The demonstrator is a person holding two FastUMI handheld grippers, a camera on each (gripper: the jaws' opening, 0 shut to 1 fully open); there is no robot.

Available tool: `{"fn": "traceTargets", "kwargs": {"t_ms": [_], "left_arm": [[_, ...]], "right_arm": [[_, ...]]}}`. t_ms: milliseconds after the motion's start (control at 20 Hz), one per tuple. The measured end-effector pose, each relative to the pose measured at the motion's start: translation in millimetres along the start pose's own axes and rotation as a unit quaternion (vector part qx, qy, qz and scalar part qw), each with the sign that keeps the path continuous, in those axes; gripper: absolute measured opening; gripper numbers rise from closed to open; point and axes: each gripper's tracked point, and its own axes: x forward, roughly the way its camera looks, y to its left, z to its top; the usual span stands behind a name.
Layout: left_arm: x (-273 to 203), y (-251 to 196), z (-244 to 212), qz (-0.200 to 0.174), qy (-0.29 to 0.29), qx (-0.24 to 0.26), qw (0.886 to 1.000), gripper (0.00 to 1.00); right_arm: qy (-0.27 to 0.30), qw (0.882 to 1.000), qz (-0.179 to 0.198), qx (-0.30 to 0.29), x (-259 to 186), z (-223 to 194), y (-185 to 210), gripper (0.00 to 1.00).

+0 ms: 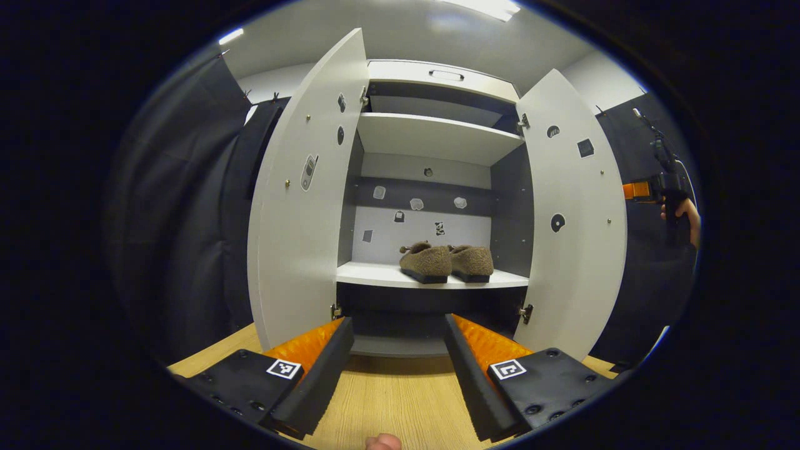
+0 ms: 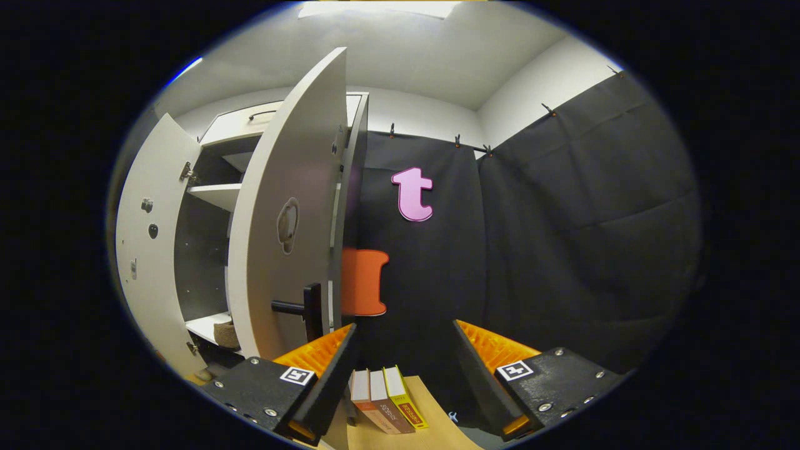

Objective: Grab one shoe with the right hand and put it into the shoe cabinet, grab the other shoe with the left hand and put it into the shoe cabinet; then close the right door with the right hand and the left door with the left hand.

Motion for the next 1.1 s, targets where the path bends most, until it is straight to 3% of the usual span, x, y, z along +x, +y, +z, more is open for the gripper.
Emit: {"fn": "traceTargets", "kwargs": {"t_ms": [50, 100, 150, 200, 250, 300, 400, 750, 1100], "left_arm": [[1, 1, -1, 0.000, 0.002, -0.001, 1.000, 0.94], [0, 2, -1, 0.000, 0.003, -0.002, 1.000, 0.99], [-1, 2, -1, 0.001, 0.001, -0.003, 1.000, 0.94], [-1, 3, 1, 0.003, -0.002, -0.003, 1.000, 0.94], [0, 2, 1, 0.001, -0.003, -0.004, 1.000, 0.94], [0, 1, 0, -0.003, -0.001, -0.004, 1.000, 0.94], [0, 1, 1, -0.006, 0.000, -0.002, 1.000, 0.99], [2, 3, 2, -0.010, -0.003, 0.002, 1.000, 0.94], [-2, 11, 3, -0.005, -0.005, 0.007, 1.000, 0.94]], "right_arm": [[0.002, 1.000, 0.003, 0.005, 0, -1, 2, 0.97], [0.003, 1.000, 0.005, 0.010, -1, -1, 3, 0.97], [0.003, 1.000, 0.006, 0.012, -3, -1, 5, 0.89], [0.002, 1.000, 0.007, 0.010, -2, -1, 7, 0.97], [-0.001, 1.000, 0.007, 0.006, -2, -1, 10, 0.97], [-0.004, 1.000, 0.006, 0.003, -5, 0, 14, 0.88], [-0.008, 1.000, 0.009, 0.004, -9, 0, 25, 0.88], [-0.012, 0.999, 0.030, 0.007, -20, 0, 70, 0.88], [-0.011, 0.996, 0.092, 0.011, -22, -3, 137, 0.88]]}}
